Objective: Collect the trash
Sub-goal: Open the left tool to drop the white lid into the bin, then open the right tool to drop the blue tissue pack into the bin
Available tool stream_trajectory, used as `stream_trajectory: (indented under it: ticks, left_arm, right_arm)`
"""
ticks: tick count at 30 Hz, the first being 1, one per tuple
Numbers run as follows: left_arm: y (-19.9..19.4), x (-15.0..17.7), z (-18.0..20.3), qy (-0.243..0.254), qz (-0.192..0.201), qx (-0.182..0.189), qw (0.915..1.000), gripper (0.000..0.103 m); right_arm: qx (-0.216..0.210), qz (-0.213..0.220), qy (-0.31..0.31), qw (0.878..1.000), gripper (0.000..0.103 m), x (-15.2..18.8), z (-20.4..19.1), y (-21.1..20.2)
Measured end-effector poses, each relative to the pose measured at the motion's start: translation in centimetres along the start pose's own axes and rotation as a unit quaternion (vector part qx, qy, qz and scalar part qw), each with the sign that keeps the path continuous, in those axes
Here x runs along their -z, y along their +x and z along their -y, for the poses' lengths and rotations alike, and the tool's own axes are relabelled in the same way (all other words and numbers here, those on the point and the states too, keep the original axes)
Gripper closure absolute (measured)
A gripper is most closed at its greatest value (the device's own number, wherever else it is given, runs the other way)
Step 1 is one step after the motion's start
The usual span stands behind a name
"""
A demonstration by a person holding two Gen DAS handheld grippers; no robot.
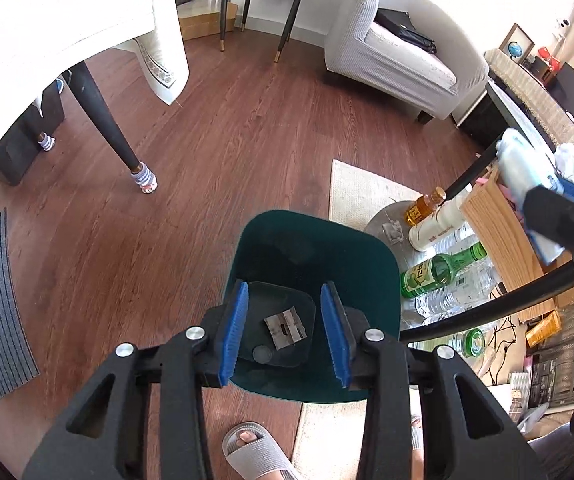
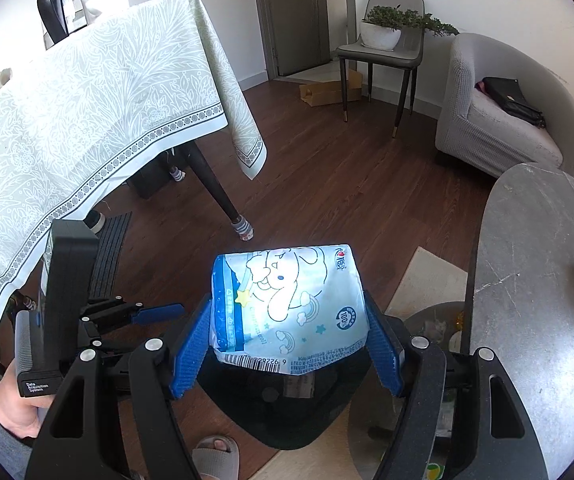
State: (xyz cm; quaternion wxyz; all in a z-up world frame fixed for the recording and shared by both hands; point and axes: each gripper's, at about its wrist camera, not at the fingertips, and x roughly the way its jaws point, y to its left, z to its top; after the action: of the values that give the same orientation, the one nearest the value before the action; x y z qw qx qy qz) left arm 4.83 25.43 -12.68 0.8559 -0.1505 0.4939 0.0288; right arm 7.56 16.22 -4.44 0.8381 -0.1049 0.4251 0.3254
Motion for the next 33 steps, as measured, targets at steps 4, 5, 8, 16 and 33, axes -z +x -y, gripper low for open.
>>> stream_trajectory:
  ticks: [4,5,8,16,33]
  left_arm:
    - [-2.1,-0.7,-1.0,-0.005,0.027,-0.006,0.9996,0.070]
    - [-2.6,-0.9,-1.2,-0.005,0.033,-0.006,0.9994,0.072]
    - [-3.7,-1.3,-1.2,-0.003,0.046,-0.003,0.9990,0.075]
    - [-6.0,-2.2,-0.1,0.011,0.074,0.006,0.9972,0.079]
    - [-10.2,-3.9,3.1,0.023,0.122,0.048,0.9911,0.080]
  right_arm:
    - [-0.001,-0.018,-0.003,1.000,0.032,0.7,-0.5,2.0]
    - [-0.001,-0.023,-0.004,1.000,0.032,0.9,-0.6,2.4]
    - [-0.001,-0.040,-0.008,0.999,0.032,1.5,-0.9,3.9]
    - [-0.004,-0.077,-0.009,0.997,0.032,2.7,-1.3,6.8]
    - [0.031,-0.154,-0.014,0.987,0.020,6.4,-0.6,11.4]
